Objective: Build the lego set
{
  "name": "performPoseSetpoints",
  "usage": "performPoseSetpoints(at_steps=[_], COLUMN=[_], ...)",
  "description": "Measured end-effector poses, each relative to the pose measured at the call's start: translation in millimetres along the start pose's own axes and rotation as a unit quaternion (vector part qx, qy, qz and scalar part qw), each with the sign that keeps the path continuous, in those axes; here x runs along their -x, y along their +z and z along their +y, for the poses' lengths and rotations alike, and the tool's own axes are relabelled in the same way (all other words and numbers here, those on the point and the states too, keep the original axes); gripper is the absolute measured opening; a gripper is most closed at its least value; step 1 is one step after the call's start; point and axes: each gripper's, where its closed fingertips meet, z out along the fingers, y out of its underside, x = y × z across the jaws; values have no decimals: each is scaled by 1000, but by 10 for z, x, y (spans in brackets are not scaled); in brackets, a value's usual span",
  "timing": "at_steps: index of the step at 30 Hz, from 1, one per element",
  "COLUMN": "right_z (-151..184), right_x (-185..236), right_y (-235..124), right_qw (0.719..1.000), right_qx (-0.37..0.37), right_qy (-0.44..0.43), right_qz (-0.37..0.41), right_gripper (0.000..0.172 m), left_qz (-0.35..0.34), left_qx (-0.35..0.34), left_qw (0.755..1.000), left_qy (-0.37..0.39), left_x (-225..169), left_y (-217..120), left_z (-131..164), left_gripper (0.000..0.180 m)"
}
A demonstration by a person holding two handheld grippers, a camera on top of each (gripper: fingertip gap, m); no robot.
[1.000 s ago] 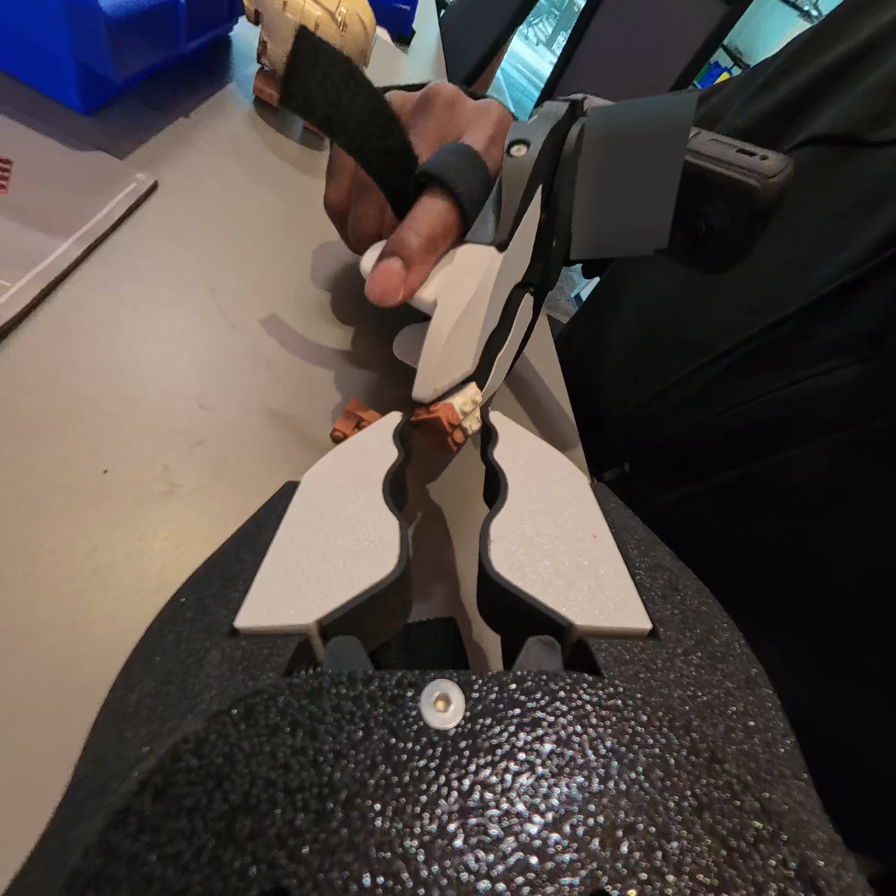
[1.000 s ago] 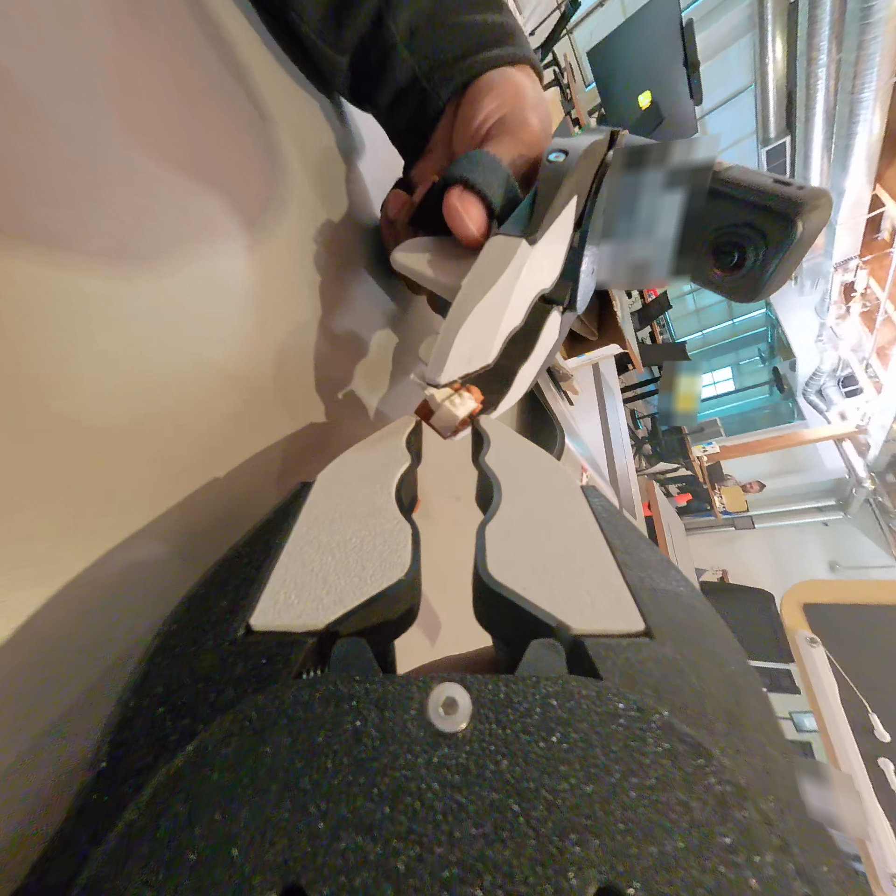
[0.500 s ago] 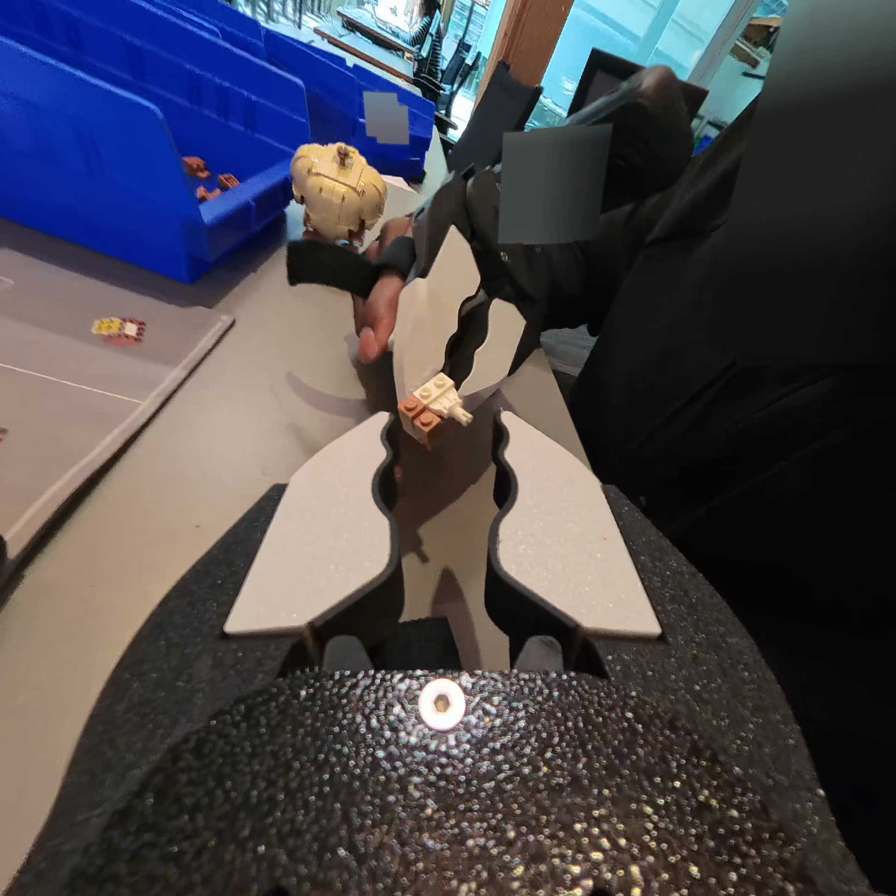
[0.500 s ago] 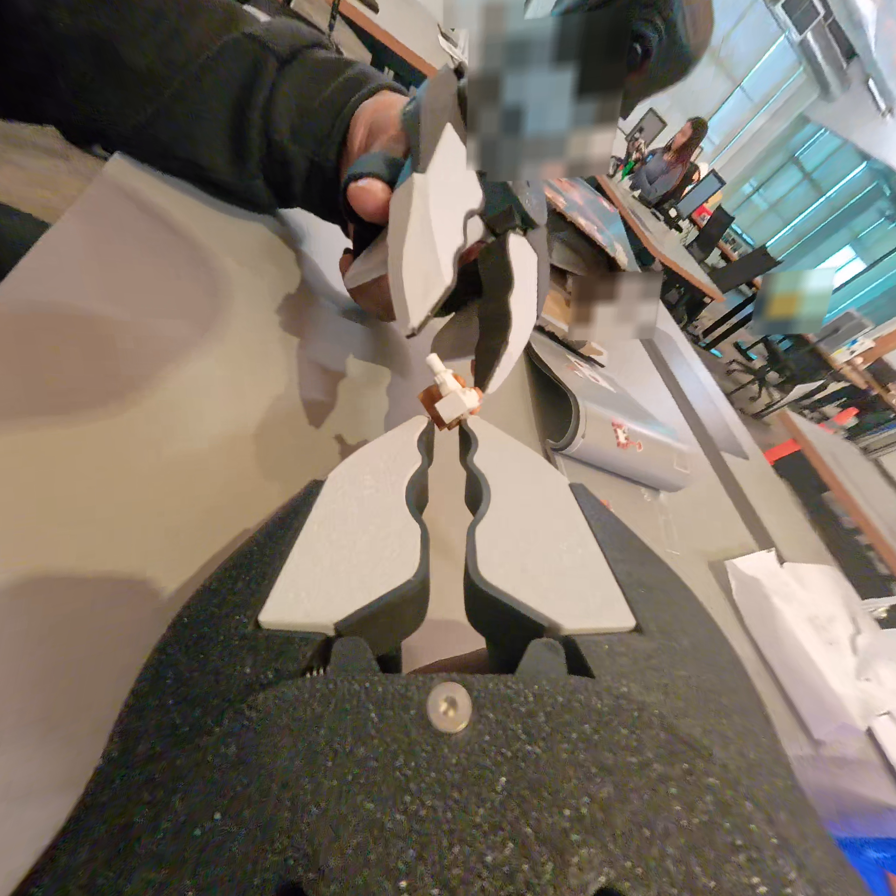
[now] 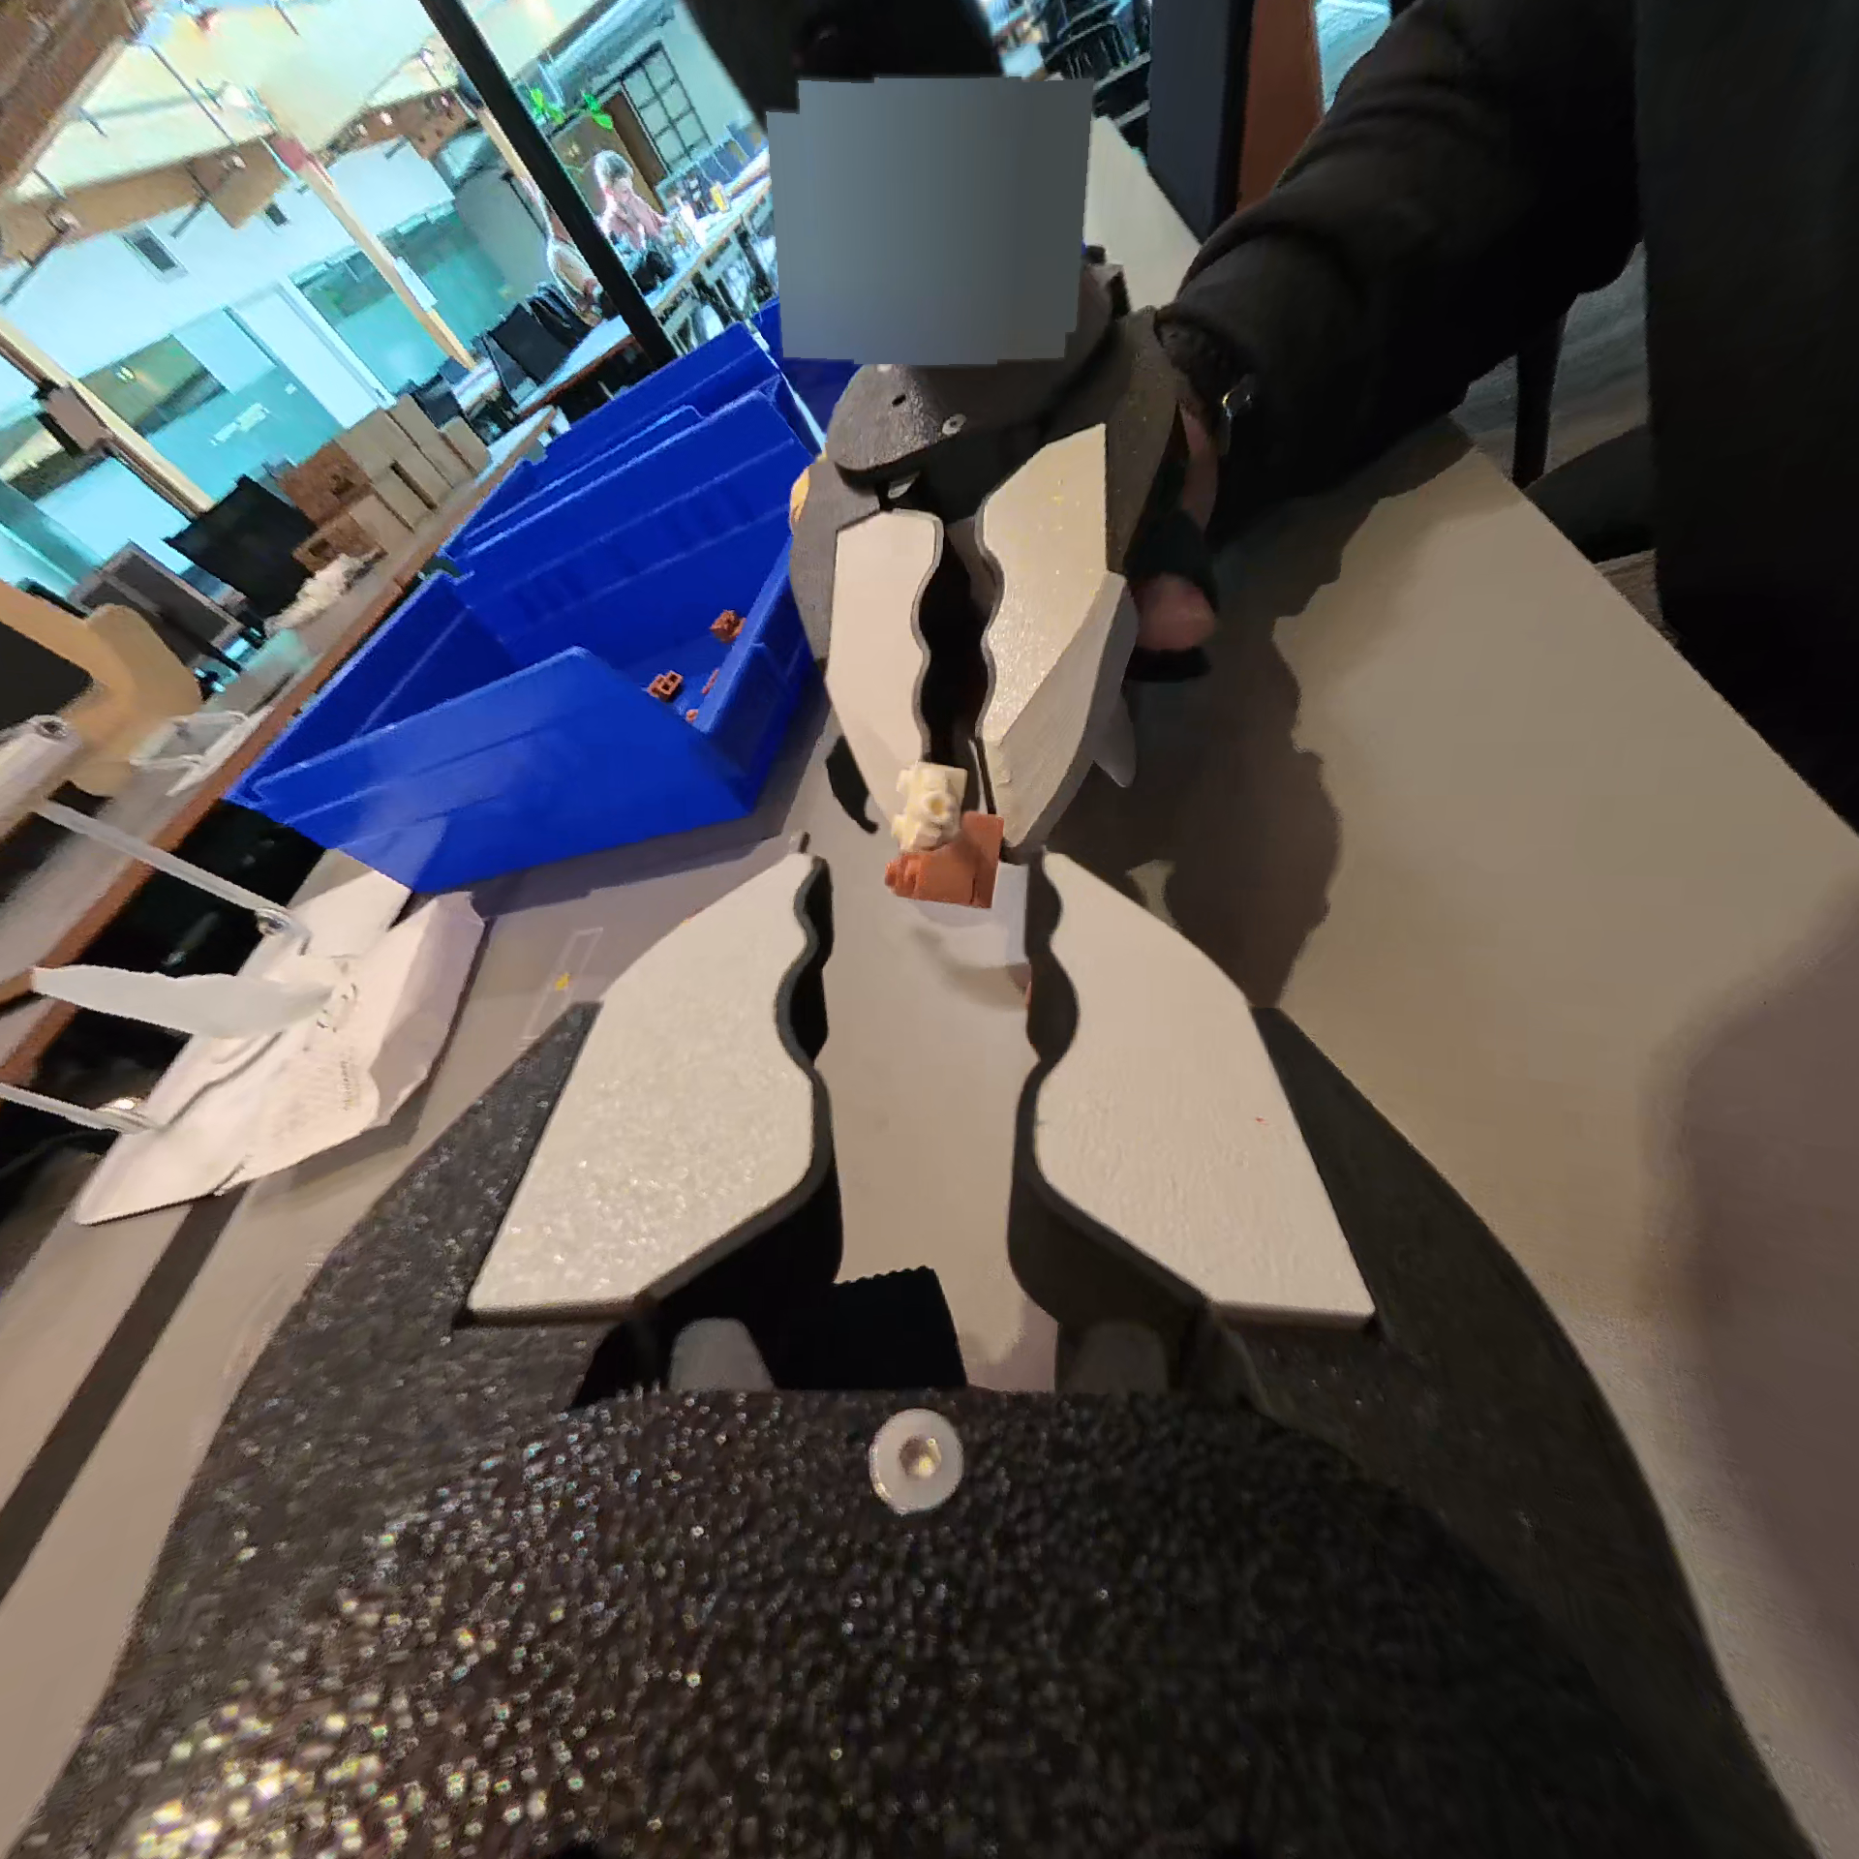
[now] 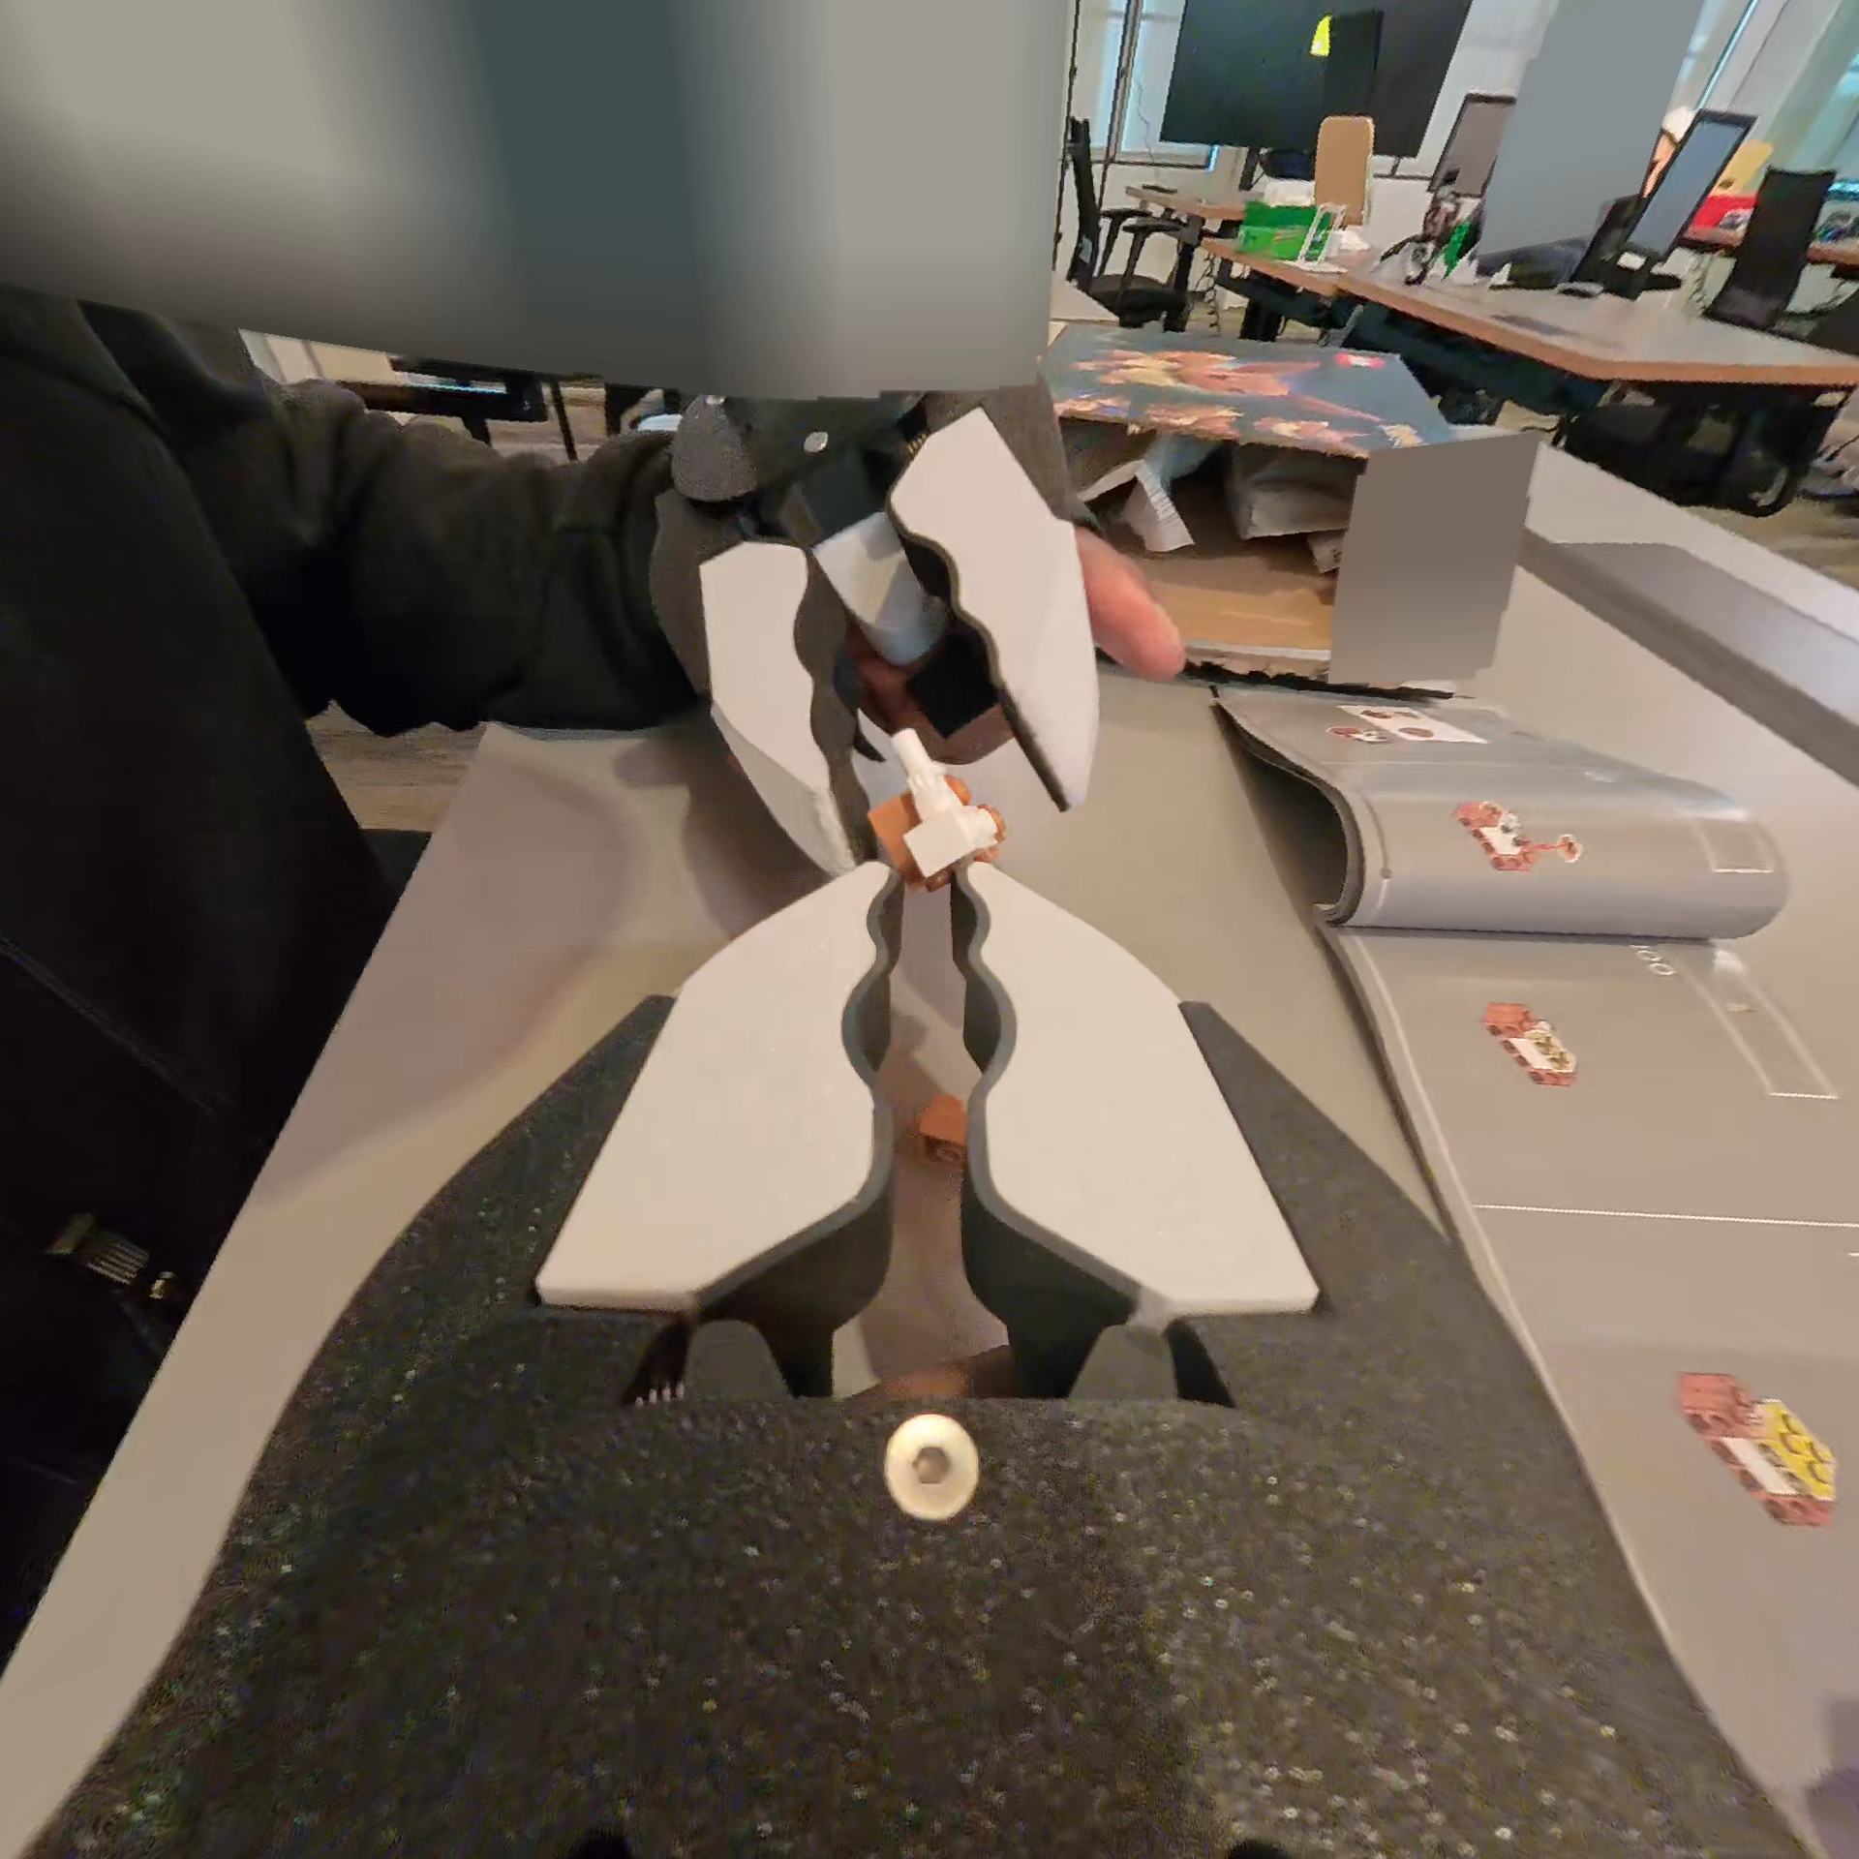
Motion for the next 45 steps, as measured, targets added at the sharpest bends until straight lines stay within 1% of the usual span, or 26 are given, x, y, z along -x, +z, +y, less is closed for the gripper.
performPoseSetpoints(at_steps=[2,4,6,11,15,19,22,27,30,33,34,36,38,40,42,43,45], right_z=[18,39,84,252,285,534,699,705,704,783,808,818,819,816,768,716,517], right_x=[-5,-26,-57,-159,-164,-229,-179,-113,-70,-28,-35,-36,-71,-114,-135,-160,-161], right_y=[4,2,0,-45,-56,-82,-90,-73,-35,2,17,59,78,77,77,71,65], right_qw=[1000,1000,1000,994,991,976,966,963,959,950,947,947,947,947,952,956,970], right_qx=[3,8,25,95,118,197,250,266,278,307,313,312,310,307,289,273,213], right_qy=[8,8,3,-32,-47,-63,-49,-10,0,6,3,4,5,5,-8,-14,-32], right_qz=[-2,1,9,40,49,66,52,43,48,56,64,72,85,96,99,106,111], right_gripper=[8,8,8,17,21,21,21,23,32,41,41,36,19,19,19,19,19], left_qz=[4,1,0,-10,-8,-15,-24,-52,-68,-82,-87,-100,-119,-142,-172,-190,-226], left_qx=[1,9,23,25,21,32,35,55,65,64,62,56,46,21,-16,-36,-70], left_qw=[1000,1000,1000,999,997,992,988,984,982,983,984,983,982,979,970,963,946], left_qy=[13,19,3,-40,-79,-118,-147,-164,-164,-149,-143,-140,-139,-147,-170,-186,-222], left_x=[-36,-40,-18,60,90,157,213,305,326,305,287,244,218,228,274,304,349], left_y=[12,27,39,32,42,37,26,3,-13,-24,-26,-28,-33,-51,-97,-130,-197], left_z=[1,29,78,121,141,228,269,312,264,131,81,-3,-90,-206,-317,-356,-372], left_gripper=[27,24,20,20,20,20,20,19,19,19,19,19,19,19,19,19,19])
